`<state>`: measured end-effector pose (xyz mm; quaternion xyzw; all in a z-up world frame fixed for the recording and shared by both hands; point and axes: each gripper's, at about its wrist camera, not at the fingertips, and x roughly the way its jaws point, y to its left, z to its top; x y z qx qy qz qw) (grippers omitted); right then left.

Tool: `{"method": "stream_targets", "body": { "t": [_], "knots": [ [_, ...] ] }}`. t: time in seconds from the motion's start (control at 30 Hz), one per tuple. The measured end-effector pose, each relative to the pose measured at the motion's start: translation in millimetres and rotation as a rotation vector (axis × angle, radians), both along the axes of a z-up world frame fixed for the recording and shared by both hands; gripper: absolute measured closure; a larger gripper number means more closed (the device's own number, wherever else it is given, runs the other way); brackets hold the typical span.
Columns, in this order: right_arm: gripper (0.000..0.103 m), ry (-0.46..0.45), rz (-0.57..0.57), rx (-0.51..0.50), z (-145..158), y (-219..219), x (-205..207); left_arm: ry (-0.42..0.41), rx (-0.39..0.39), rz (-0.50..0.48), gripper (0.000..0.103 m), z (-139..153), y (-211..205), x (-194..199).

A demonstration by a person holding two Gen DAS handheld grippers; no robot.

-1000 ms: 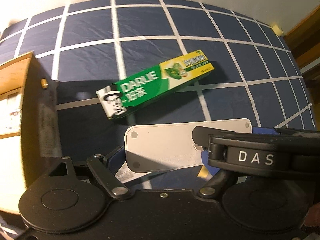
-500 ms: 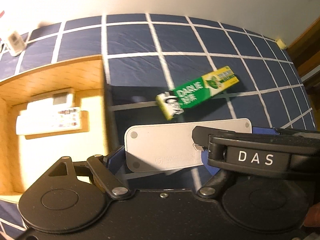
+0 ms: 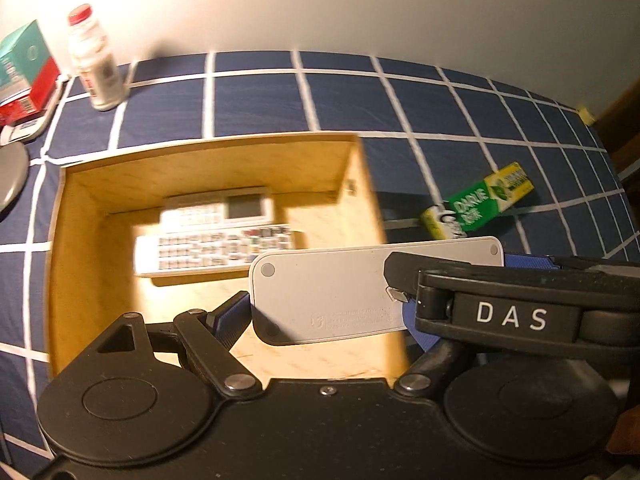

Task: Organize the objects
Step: 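Lift the white adapter with the right gripper and carry it over the box, then lower the adapter into the box and open the right gripper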

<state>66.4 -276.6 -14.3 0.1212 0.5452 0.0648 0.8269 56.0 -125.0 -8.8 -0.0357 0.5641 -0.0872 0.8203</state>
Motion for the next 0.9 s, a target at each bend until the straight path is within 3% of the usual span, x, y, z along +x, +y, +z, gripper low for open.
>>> {"method": "stream_targets", "body": {
  "t": [0.47,0.9],
  "knots": [
    [0.015,0.022,0.079,0.004,-13,87,49,0.026,0.003,0.076,0.023,-14,83,35],
    [0.015,0.117,0.094,0.003,-70,112,119,0.12,-0.002,0.083,0.023,-69,108,97]
  ]
}}
